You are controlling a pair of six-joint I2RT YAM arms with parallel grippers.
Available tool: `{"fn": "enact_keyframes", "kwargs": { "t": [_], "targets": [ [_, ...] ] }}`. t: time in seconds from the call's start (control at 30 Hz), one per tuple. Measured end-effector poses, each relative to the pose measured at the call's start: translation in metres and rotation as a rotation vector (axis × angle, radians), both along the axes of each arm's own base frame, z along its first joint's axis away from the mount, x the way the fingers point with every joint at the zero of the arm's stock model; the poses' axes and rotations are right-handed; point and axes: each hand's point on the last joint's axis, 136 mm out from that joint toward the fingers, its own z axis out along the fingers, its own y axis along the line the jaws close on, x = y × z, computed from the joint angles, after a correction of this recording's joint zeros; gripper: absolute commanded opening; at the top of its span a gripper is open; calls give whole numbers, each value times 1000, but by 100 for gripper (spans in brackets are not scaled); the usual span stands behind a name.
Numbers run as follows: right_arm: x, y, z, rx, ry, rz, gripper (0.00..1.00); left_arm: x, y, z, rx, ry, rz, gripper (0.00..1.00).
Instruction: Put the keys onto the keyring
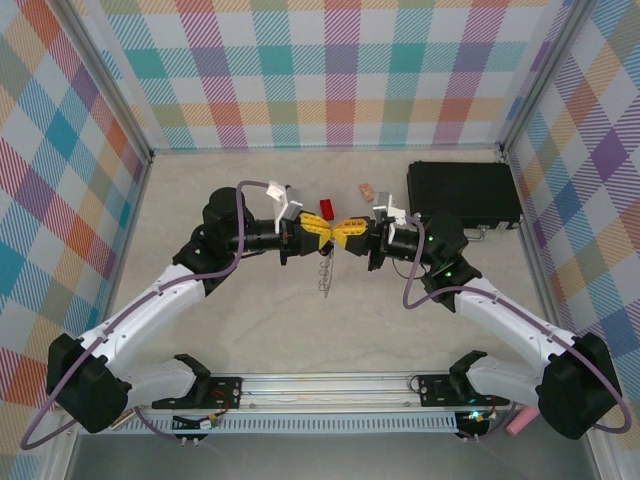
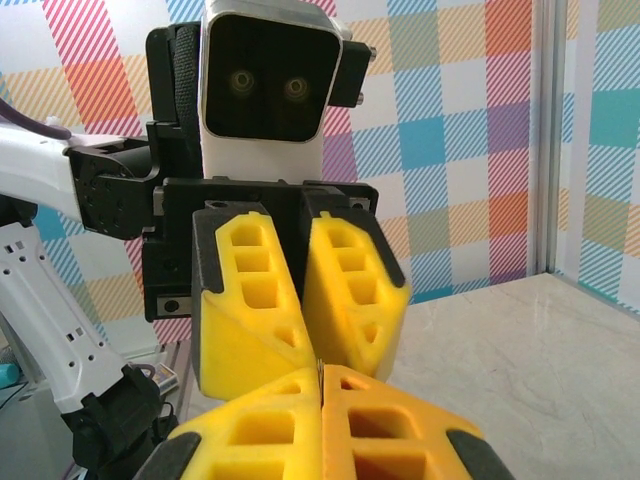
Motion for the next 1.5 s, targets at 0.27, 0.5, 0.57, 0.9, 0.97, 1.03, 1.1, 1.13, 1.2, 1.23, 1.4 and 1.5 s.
{"fn": "enact_keyframes", "kwargs": {
  "t": [0.27, 0.5, 0.57, 0.9, 0.97, 1.03, 1.1, 1.13, 1.2, 1.23, 1.4, 1.5],
  "targets": [
    [0, -1, 0, 0, 1, 3, 0, -3, -1, -1, -13, -16, -24, 0],
    [0, -1, -9, -27, 30, 0, 20, -4, 0, -9, 28, -21, -24, 0],
    [1, -2, -11, -38, 33, -13, 21, -4, 1, -11, 44, -19, -25, 0],
    [3, -8, -29, -158, 60, -64, 31, -5, 8, -17, 158, -34, -20, 0],
    [4, -7, -29, -197, 66, -66, 32, -5, 9, -16, 187, -49, -23, 0],
    [5, -7, -27, -225, 61, -63, 34, -4, 10, -18, 220, -60, -24, 0],
    [4, -7, -26, -249, 57, -56, 36, -3, 11, -23, 252, -65, -24, 0],
    [4, -6, -27, -266, 55, -49, 37, -3, 12, -27, 272, -64, -24, 0],
    [5, -4, -29, -299, 62, -34, 37, -3, 14, -35, 308, -61, -24, 0],
    [6, -3, -30, -314, 66, -26, 37, -2, 15, -39, 328, -57, -23, 0],
    [6, 2, -47, -380, 113, 16, 37, -3, 20, -53, 395, -58, -24, 0],
    [7, 5, -54, -410, 145, 45, 37, -3, 23, -57, 423, -64, -24, 0]
  ]
}}
